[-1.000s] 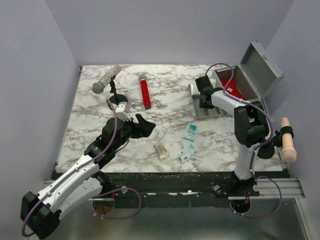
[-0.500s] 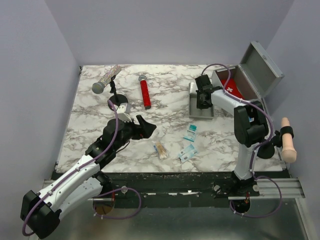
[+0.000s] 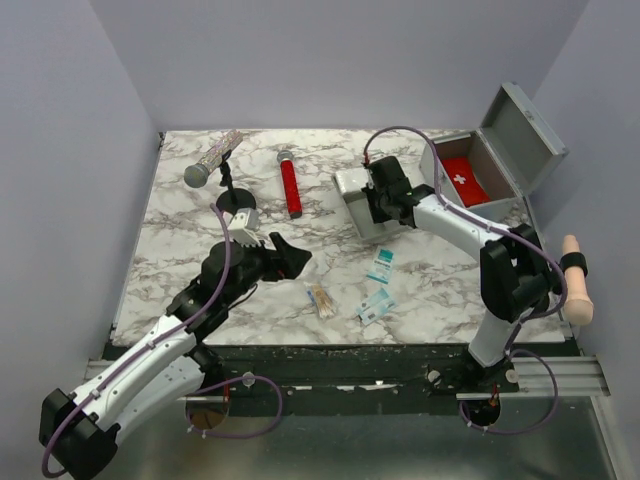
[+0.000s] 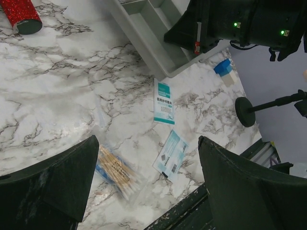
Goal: Organize the medicine kit
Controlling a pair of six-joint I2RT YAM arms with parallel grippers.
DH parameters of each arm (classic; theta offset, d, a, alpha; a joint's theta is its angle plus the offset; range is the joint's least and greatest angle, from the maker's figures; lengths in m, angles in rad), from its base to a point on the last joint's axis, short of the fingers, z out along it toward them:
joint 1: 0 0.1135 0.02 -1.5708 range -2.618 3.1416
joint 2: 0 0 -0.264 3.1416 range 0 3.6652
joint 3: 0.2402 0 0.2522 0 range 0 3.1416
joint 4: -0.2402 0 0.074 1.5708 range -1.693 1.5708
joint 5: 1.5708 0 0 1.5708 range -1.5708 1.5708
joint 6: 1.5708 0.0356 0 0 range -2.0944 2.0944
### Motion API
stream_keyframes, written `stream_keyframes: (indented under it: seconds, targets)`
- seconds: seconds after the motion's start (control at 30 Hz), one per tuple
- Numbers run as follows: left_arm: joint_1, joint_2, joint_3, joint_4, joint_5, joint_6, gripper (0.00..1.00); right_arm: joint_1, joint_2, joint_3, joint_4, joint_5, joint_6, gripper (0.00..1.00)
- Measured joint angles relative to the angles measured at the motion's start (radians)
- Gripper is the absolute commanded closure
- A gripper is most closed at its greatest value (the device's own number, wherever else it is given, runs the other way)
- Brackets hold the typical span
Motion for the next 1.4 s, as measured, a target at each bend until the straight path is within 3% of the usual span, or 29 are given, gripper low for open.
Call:
stream_keyframes:
  seconds: [0.17,0.47,0.63,0.97,1.0,1.2,1.4]
  targets:
    - [-0.002,-0.054,0.000,-0.008,-0.004,0.000,0.06,0.074,-0.061,-0.042,0.096,-0.037,-0.137,0.99]
    - [-0.002,-0.144,0.000,-0.044,-0.060,0.000,0.06,0.100,-0.059,-0.150,0.214,-0.155,-0.368,0.99]
    - [-0.002,-0.140,0.000,-0.065,-0.083,0.001,0.06,0.126,-0.060,-0.239,0.293,-0.220,-0.480,0.99]
    - [-0.002,-0.072,0.000,-0.073,-0.100,0.001,0.06,0.169,-0.060,-0.243,0.363,-0.258,-0.643,0.99]
    - [-0.002,-0.063,0.000,-0.073,-0.104,0.002,0.06,0.173,-0.061,-0.251,0.371,-0.257,-0.647,0.98]
    - [-0.002,0.028,0.019,-0.078,-0.129,0.002,0.06,0.193,-0.082,-0.307,0.394,-0.229,-0.637,0.61]
    - [-0.002,0.131,0.079,-0.087,-0.159,0.002,0.07,0.194,-0.109,-0.307,0.453,-0.142,-0.580,0.47]
